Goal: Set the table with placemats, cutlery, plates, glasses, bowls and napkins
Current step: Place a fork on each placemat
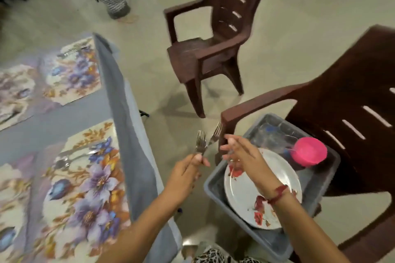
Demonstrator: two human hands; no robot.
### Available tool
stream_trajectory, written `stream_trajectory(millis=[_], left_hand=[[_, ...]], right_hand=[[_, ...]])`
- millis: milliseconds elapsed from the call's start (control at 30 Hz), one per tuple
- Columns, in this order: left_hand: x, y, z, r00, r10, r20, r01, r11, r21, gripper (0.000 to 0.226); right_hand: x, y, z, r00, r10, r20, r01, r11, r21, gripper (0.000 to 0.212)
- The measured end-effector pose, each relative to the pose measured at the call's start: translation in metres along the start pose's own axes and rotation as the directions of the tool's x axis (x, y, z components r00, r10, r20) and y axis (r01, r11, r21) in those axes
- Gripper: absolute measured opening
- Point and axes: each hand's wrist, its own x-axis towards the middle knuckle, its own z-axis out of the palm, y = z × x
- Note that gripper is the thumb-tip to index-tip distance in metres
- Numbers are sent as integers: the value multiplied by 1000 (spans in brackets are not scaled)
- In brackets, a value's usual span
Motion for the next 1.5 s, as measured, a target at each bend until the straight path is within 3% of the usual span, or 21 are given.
stream_trajectory(millis=[133,267,433,567,667,767,833,900,967,1033,1133,1233,1300,1500], left_hand=[[-33,-23,-45,990,-136,33,140,962,-234,31],[-63,-35,-94,970,-232,70,230,793,-564,26],[-96,-60,-166,969,-237,-74,113,688,-717,31],[-121,-88,-215,921,-281,-270,-68,567,-821,27],[-143,-107,-236,835,-352,-422,-213,502,-839,24],[-162,-127,-247,699,-468,-541,-312,481,-820,26],[-171,-139,-249,613,-549,-568,-342,464,-817,26],[-180,-150,-247,544,-625,-560,-387,406,-828,26],[-191,-154,-237,438,-690,-577,-486,358,-797,25],[-198,-154,-225,313,-736,-601,-572,358,-738,25],[-209,-148,-203,109,-783,-613,-674,395,-624,28],[-213,-140,-180,-32,-824,-565,-703,420,-573,26],[-214,-135,-165,-82,-839,-539,-735,416,-535,25],[-215,-135,-133,-72,-838,-541,-858,328,-395,23]], right_hand=[[7,-13,83,990,-100,104,94,994,63,10],[15,-19,156,979,-109,170,118,992,-40,4],[16,-19,252,959,-77,271,103,991,-82,12],[12,-23,319,950,-119,289,110,993,48,10],[23,-26,352,930,-155,334,140,988,67,9],[48,-5,382,858,-110,501,205,969,-139,11],[59,17,398,800,-15,600,253,916,-313,29],[64,46,412,699,135,703,304,833,-462,37],[61,71,419,543,298,785,421,713,-561,32],[54,89,423,411,392,823,490,667,-562,30],[43,106,424,275,501,821,498,656,-567,27],[36,118,421,231,600,766,318,698,-642,28],[33,120,421,247,627,739,284,682,-674,25],[24,109,422,294,717,632,152,618,-771,14]])
